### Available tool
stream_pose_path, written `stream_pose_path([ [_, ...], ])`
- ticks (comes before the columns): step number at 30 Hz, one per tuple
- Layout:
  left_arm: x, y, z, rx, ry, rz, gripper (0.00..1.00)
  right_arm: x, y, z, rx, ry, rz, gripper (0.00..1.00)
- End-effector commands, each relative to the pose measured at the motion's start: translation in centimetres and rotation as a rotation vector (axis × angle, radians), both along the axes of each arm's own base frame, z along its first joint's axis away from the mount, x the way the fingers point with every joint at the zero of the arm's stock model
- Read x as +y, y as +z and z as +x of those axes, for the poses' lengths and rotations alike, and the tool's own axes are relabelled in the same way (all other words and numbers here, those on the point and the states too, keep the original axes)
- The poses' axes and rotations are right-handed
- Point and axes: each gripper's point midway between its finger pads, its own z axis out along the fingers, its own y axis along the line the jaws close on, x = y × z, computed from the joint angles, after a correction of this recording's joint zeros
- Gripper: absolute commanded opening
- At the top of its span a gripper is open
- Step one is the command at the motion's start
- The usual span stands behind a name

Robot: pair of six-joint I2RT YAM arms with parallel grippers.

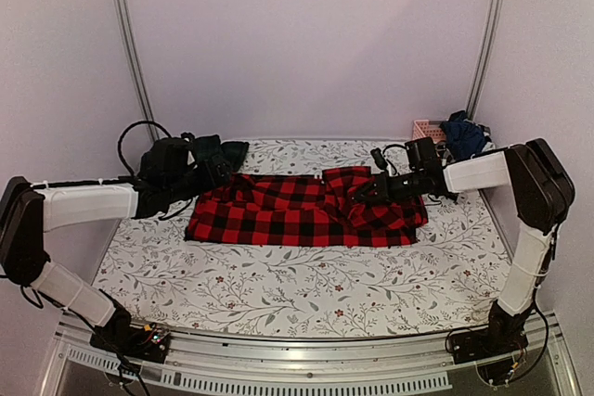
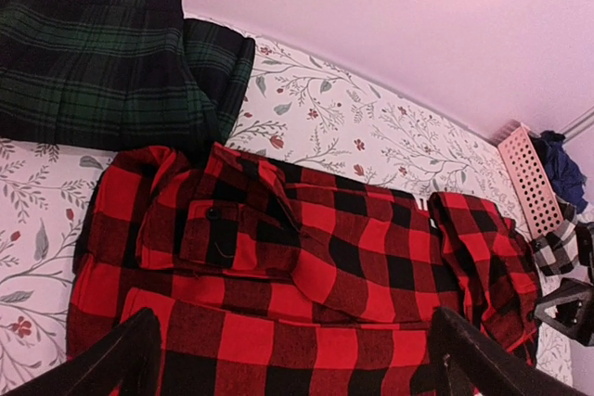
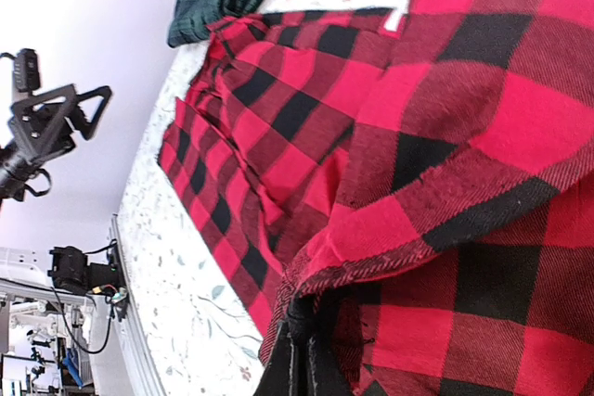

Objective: Fold and stack the mixed laundry pile
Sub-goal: Pick up the rectangle-folded T-shirt from the center of the board, then pass from the right arm to the left

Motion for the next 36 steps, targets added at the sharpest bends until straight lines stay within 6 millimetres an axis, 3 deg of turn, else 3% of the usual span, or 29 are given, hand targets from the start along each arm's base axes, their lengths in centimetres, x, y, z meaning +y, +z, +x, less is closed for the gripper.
stream_pose_path([
  [1, -2.0, -0.3, -0.1, -0.015, -0.067, 0.011, 1.00, 1.8, 4.9, -0.5, -0.062, 0.041, 0.191, 0.00],
  [6, -4.9, 0.0, -0.7, -0.026, -0.183, -0.047, 1.00, 3.7, 10.4, -0.4, -0.157, 0.034, 0.374, 0.00],
  [9, -7.0, -0.5, -1.3, -0.009, -0.265, -0.111, 1.00, 5.5, 11.8, 0.0, -0.157, 0.040, 0.438, 0.00],
  [12, -7.3, -1.0, -1.6, 0.007, -0.270, -0.126, 1.00, 7.8, 11.9, 0.0, -0.140, 0.054, 0.472, 0.00],
  [17, -4.8, -1.0, -1.5, 0.005, -0.208, -0.109, 1.00, 12.3, 10.8, -1.1, -0.119, 0.085, 0.489, 0.00],
  [23, -1.3, -1.9, -1.7, 0.035, -0.176, -0.180, 1.00, 15.6, 9.8, -1.4, -0.116, 0.078, 0.528, 0.00],
  [25, -1.1, -1.8, -1.9, 0.024, -0.189, -0.192, 1.00, 16.4, 9.4, -1.5, -0.111, 0.077, 0.532, 0.00],
  [36, -7.3, -0.9, -3.0, 0.028, -0.446, -0.363, 0.96, 17.1, 10.2, -1.8, -0.182, 0.094, 0.547, 0.02],
])
